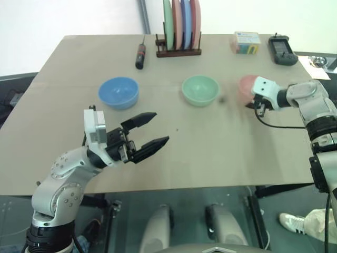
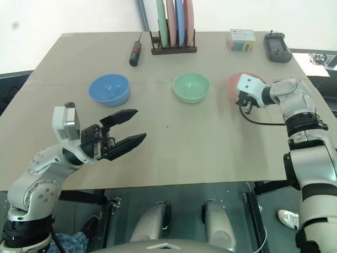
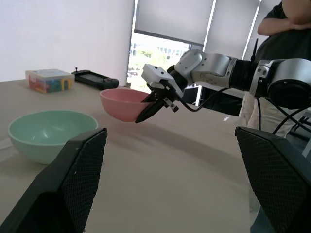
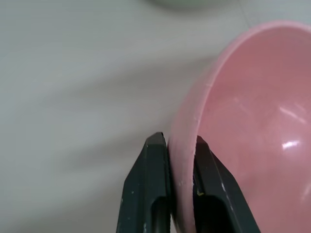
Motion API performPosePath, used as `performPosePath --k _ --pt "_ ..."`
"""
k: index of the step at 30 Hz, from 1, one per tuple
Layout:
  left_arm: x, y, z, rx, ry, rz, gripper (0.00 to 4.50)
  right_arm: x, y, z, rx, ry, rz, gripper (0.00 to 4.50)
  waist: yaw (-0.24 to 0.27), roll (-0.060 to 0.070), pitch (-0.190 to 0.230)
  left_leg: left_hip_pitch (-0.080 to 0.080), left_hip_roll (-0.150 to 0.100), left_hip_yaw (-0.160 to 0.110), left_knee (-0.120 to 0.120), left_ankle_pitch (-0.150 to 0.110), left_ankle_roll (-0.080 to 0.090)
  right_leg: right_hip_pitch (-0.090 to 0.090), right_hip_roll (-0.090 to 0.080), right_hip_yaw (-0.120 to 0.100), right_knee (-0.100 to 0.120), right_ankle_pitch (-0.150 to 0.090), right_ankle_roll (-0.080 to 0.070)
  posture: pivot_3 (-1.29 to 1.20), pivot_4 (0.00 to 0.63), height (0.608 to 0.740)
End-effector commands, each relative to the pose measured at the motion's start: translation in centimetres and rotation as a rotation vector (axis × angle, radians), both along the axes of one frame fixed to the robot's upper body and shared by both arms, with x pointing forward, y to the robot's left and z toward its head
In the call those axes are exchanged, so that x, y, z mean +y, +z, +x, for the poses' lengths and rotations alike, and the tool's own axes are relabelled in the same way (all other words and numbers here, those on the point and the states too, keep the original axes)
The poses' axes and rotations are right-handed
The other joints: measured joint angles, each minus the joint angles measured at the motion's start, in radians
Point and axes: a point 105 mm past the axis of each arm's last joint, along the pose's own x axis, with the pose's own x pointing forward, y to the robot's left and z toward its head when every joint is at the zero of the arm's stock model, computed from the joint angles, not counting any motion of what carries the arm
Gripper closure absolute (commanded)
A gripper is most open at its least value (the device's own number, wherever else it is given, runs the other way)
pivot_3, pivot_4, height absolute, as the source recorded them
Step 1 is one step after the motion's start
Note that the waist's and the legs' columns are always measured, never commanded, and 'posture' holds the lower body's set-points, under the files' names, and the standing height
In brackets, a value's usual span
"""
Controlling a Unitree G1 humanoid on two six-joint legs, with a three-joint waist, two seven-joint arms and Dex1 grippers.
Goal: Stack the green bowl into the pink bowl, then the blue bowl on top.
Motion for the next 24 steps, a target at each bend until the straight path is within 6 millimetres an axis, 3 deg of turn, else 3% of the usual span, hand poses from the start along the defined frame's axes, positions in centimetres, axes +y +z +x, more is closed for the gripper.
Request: performPosePath --k 1,5,10,11,12,20,24 --pt "1.2 -0.3 0.1 -0.035 0.033 0.066 0.0 5.6 1.5 -5.4 -0.018 0.26 0.007 4.46 0.0 0.0 0.0 0.0 0.0 0.0 0.0 0.0 0.0 0.0 0.0 0.0 0.0 0.0 0.0 0.0 0.15 0.74" --pt "2.0 -0.6 0.2 -0.038 0.053 0.093 0.0 8.8 0.5 -8.8 -0.055 0.395 -0.046 4.46 0.003 0.0 0.0 0.0 0.0 -0.001 0.001 0.0 0.0 0.0 0.0 -0.002 0.0 0.0 0.0 0.0 0.15 0.74" --pt "2.3 -0.5 0.2 -0.045 0.056 0.098 0.0 10.5 -0.3 -9.6 -0.118 0.439 -0.084 4.46 0.005 0.0 0.0 0.0 0.0 -0.001 0.002 0.0 0.0 0.0 0.0 -0.002 0.0 0.0 0.0 0.0 0.15 0.74" --pt "2.3 -0.5 0.3 -0.045 0.056 0.097 0.0 10.7 -0.4 -9.6 -0.122 0.445 -0.092 3.69 0.006 0.0 0.0 0.0 0.0 -0.001 0.002 0.0 0.0 0.0 0.0 -0.002 0.0 0.0 0.0 0.0 0.15 0.74" --pt "2.3 -0.5 0.3 -0.045 0.055 0.097 0.0 10.7 -0.6 -9.5 -0.131 0.445 -0.102 3.49 0.006 0.0 0.0 0.0 0.0 -0.001 0.002 0.0 0.0 0.0 0.0 -0.002 0.0 0.0 0.0 0.0 0.15 0.74" --pt "2.2 -0.5 0.2 -0.048 0.057 0.096 0.0 10.0 -0.2 -9.2 -0.125 0.432 -0.112 0.09 0.004 0.0 0.0 0.0 0.0 -0.001 0.002 0.0 0.0 0.0 0.0 -0.002 0.0 0.0 0.0 0.0 0.15 0.74" --pt "2.5 -0.3 0.2 -0.06 0.086 0.086 0.0 9.4 2.3 -9.4 -0.042 0.426 -0.03 0.09 0.004 0.0 0.0 0.0 0.0 -0.001 0.002 0.0 0.0 0.0 0.0 -0.002 0.0 0.0 0.0 0.0 0.15 0.74"
